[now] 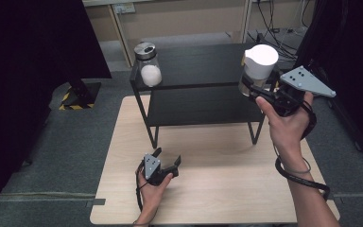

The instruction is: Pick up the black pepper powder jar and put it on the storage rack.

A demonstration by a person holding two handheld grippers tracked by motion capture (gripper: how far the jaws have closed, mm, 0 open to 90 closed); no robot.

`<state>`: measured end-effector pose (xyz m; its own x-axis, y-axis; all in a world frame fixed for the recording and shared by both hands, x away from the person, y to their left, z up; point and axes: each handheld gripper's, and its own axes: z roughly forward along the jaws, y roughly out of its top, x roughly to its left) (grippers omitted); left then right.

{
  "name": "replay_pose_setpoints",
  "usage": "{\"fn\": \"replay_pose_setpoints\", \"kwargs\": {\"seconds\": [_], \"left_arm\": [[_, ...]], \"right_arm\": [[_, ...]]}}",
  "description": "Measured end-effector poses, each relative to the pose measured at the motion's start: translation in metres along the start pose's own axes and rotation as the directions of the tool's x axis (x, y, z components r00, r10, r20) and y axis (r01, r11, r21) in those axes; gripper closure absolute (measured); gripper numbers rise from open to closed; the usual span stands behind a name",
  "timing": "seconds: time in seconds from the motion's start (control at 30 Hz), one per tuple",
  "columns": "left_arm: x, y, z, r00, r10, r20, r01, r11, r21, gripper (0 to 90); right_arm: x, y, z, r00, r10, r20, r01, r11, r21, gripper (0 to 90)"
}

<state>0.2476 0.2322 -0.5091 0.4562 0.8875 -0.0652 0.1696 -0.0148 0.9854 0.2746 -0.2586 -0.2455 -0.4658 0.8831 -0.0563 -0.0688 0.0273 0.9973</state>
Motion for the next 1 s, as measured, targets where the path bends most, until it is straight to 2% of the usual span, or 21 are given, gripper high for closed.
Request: {"fn": "replay_pose_setpoints", "kwargs": {"seconds": [0.43, 0.87, 1.0], "left_arm": [[0.000, 0.000, 0.000, 1.0000, 0.002, 0.000, -0.002, 1.0000, 0.001, 11.9], [0.001, 0.000, 0.000, 1.0000, -0.003, 0.002, 0.003, 1.0000, -0.001, 11.9], [0.000, 0.000, 0.000, 1.0000, 0.000, 0.001, 0.000, 1.0000, 0.001, 11.9]], "right_arm": [[-0.003, 0.014, 0.020, 0.9996, 0.008, 0.027, -0.008, 1.000, 0.015, 30.9], [-0.009, 0.014, 0.036, 0.9952, 0.041, 0.088, -0.043, 0.999, 0.012, 30.8], [-0.010, 0.015, 0.039, 0.9935, 0.035, 0.108, -0.037, 0.999, 0.013, 30.8]]}}
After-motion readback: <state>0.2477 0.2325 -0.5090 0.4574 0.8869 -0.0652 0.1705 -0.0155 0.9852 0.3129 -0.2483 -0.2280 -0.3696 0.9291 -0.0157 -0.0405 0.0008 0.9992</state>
